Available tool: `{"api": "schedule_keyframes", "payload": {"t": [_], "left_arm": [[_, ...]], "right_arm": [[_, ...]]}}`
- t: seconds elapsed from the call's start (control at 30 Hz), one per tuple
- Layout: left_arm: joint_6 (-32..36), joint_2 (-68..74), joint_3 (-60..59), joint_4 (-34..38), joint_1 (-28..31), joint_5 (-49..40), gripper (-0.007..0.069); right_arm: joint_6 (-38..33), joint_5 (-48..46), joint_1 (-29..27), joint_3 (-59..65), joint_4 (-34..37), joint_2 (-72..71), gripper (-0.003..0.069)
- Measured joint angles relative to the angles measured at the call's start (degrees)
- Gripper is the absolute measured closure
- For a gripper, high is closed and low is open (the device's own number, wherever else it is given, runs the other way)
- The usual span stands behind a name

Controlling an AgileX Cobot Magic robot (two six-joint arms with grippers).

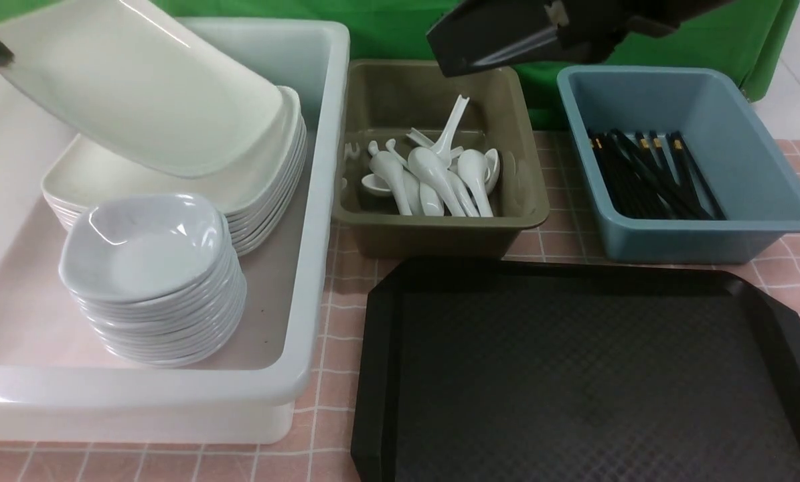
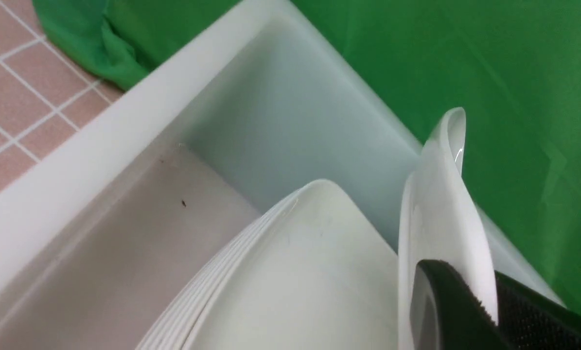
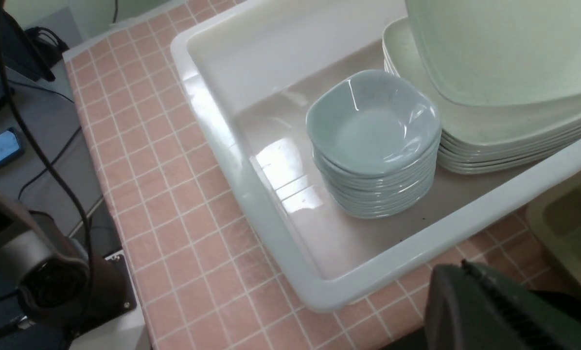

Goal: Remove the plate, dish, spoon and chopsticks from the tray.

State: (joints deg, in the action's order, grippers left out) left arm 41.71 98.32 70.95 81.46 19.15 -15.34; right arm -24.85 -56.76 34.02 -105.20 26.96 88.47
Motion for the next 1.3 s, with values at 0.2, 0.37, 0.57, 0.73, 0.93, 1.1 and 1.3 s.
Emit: {"api": "schedule_keyframes", "payload": {"t": [0.2,0.37,0.57,0.73,0.93,1.1,1.3], "left_arm": [[-0.43,0.99,-0.12,-3.75,-0.46,0.32,0.0606],[-6.64,0.99,-0.12,-12.61,-0.46,0.00,0.0594],[-17.67,1.35,-0.12,-28.16,-0.46,-1.55,0.0454],[-19.66,2.90,-0.12,-33.60,-0.46,-4.88,0.0307],[-19.78,4.66,-0.29,-35.87,-0.46,-5.53,0.0207],[-19.78,4.67,-0.29,-37.10,-0.46,-5.33,0.0179],[-18.96,2.07,3.87,-40.30,-0.67,-14.70,0.0297]], "right_arm": [[0.37,-0.19,0.05,0.00,-0.07,0.12,0.0629],[0.37,-0.19,0.05,0.00,-0.07,0.12,0.0629],[0.42,0.57,0.05,0.00,-0.19,0.12,0.0629],[0.42,4.81,0.05,0.00,-0.54,0.45,0.0629],[0.58,5.97,0.05,0.00,-0.67,1.15,0.0629],[0.58,5.31,0.05,0.00,-0.72,1.26,0.0629],[7.60,3.17,0.05,0.00,-7.11,1.06,0.0629]]}}
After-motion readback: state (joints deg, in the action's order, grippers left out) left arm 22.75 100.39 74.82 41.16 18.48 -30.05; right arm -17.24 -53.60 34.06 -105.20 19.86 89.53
